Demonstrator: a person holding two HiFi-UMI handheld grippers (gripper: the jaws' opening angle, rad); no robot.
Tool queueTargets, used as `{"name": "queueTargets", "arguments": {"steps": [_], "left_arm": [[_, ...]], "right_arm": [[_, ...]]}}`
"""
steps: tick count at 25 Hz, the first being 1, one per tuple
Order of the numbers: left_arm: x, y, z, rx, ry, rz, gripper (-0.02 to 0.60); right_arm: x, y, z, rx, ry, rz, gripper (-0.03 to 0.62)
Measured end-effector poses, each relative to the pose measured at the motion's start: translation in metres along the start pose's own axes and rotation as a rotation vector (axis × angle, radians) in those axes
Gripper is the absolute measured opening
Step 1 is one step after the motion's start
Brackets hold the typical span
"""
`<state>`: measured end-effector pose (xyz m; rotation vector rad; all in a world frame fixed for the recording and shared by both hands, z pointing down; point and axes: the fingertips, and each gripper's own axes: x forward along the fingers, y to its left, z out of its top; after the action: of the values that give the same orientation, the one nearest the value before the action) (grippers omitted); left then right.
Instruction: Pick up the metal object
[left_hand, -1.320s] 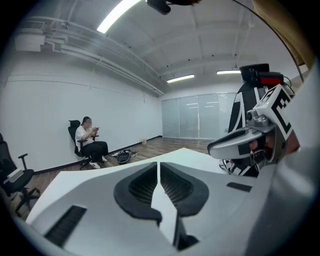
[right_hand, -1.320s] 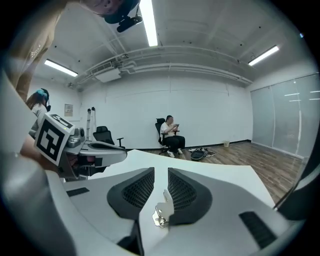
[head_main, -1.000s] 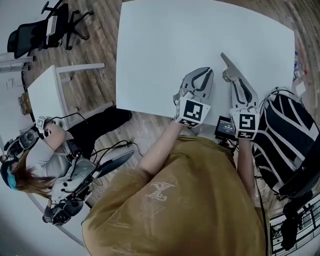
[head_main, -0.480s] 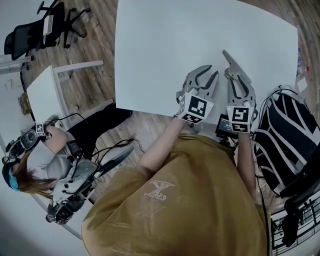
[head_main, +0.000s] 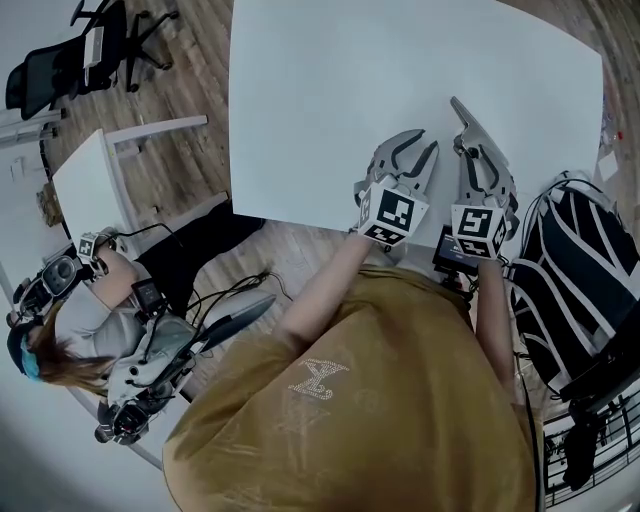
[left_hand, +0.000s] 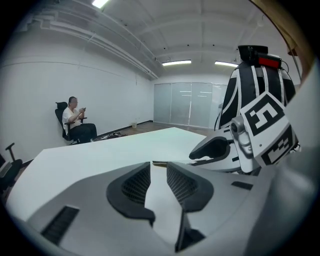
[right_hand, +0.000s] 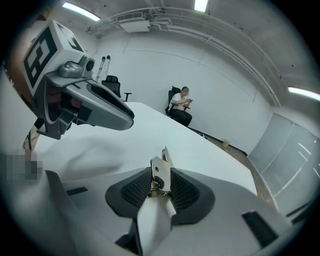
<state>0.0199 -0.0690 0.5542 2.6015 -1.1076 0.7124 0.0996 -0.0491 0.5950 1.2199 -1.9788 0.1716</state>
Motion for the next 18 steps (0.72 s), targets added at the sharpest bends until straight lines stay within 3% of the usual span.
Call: {"name": "queueTargets", "arguments": {"steps": [12, 18], "left_arm": [[0.002, 0.005, -0.009, -0.013, 0.006, -0.009, 0.089], [0.002, 0.005, -0.010, -0.031, 0.004, -0.011, 0.089]], "right_arm": [[0.012, -0.001, -0.003, -0.087, 0.014, -0.043, 0.098], [0.016, -0.005, -0.002, -0.163, 0.024, -0.125, 0.098]]}}
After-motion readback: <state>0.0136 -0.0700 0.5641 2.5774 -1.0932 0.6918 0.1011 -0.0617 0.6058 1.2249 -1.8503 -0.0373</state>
